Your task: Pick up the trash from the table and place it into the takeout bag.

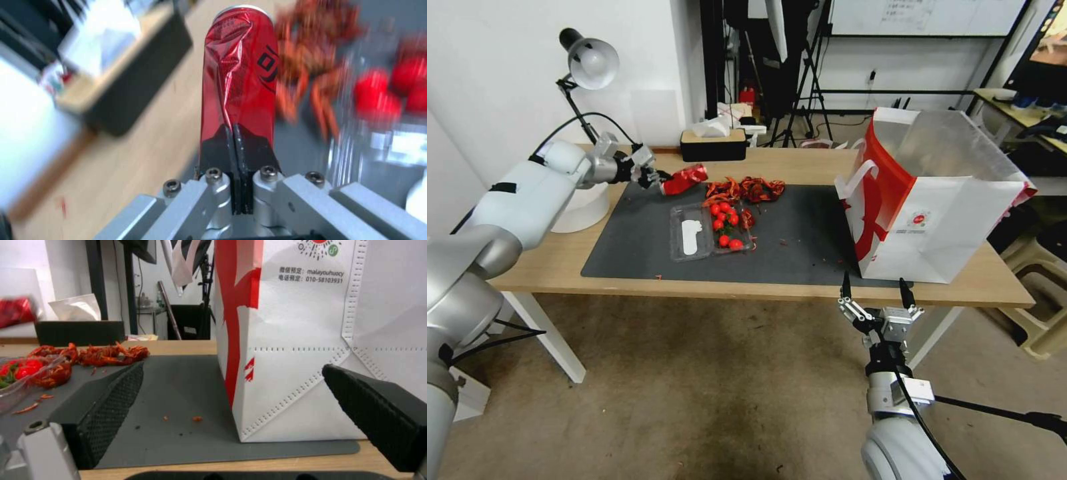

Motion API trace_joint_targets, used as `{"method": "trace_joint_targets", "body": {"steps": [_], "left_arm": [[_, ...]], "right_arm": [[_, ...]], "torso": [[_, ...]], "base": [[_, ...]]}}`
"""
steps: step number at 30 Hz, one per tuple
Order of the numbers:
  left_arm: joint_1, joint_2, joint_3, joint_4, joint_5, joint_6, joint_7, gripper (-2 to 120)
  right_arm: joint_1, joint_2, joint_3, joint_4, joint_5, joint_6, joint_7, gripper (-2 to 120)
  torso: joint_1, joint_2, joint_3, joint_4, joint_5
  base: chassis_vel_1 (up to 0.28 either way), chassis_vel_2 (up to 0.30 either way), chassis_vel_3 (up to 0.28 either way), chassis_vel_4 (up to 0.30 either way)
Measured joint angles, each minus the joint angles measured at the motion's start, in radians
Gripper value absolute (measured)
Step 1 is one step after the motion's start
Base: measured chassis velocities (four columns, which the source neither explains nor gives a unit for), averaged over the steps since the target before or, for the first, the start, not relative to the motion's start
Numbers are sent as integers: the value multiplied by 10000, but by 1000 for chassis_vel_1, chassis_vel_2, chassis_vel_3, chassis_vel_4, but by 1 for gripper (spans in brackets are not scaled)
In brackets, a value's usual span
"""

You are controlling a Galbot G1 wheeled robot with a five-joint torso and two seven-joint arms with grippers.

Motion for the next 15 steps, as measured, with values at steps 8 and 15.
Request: {"method": "trace_joint_targets", "body": {"steps": [8, 15], "left_arm": [[-1006, -1173, -82, -725, -1287, -180, -360, 0], [-1645, -2013, 359, -1728, -2158, -5, -731, 0]], "right_arm": [[2, 18, -4, 5, -9, -1, -2, 100], [23, 12, 53, 20, -7, -7, 4, 100]], "torso": [[0, 0, -1, -3, 4], [0, 0, -1, -4, 4]], "base": [[0, 0, 0, 0], [0, 0, 0, 0]]}}
